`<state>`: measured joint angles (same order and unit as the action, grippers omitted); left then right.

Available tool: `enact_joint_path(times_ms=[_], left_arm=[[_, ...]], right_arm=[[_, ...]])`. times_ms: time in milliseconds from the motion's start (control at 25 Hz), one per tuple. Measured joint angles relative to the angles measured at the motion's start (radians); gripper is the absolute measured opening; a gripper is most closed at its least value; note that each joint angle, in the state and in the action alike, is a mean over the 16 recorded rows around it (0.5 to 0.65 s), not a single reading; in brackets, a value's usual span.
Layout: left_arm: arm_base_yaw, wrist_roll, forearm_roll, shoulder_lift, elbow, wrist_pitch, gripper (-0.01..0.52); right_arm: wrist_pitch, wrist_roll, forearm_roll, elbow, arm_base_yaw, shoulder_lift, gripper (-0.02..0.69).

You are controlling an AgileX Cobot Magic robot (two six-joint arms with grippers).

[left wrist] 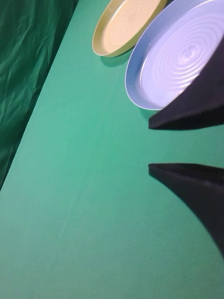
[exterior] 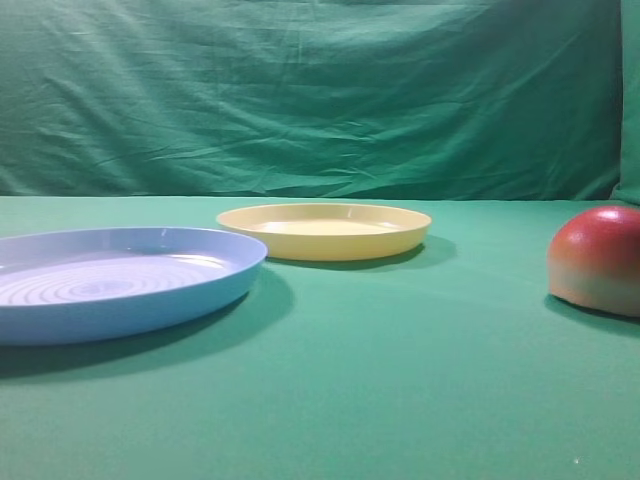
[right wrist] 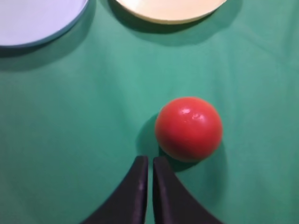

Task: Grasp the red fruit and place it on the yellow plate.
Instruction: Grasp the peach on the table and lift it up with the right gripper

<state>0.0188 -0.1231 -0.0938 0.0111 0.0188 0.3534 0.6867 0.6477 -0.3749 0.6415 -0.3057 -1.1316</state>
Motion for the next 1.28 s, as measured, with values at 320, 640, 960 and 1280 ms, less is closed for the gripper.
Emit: enact_joint_path(times_ms=[320, 640, 960, 1280], left_arm=[[0.000, 0.000, 0.000, 0.000, 0.000, 0.000, 0.157], [0.000, 0.000, 0.000, 0.000, 0.000, 0.000, 0.157], [0.000, 0.000, 0.000, 0.000, 0.000, 0.000, 0.157], [0.000, 0.000, 0.000, 0.000, 0.000, 0.000, 0.157]], right_arm=[[0.025, 0.000, 0.023, 0.101, -0.010, -0.206, 0.384], [-0.013, 0.000, 0.023, 0.126, -0.010, -0.348, 0.624], [-0.105, 0.000, 0.023, 0.127, -0.010, -0.444, 0.537], [-0.110, 0.001, 0.023, 0.176, -0.010, -0.475, 0.362]])
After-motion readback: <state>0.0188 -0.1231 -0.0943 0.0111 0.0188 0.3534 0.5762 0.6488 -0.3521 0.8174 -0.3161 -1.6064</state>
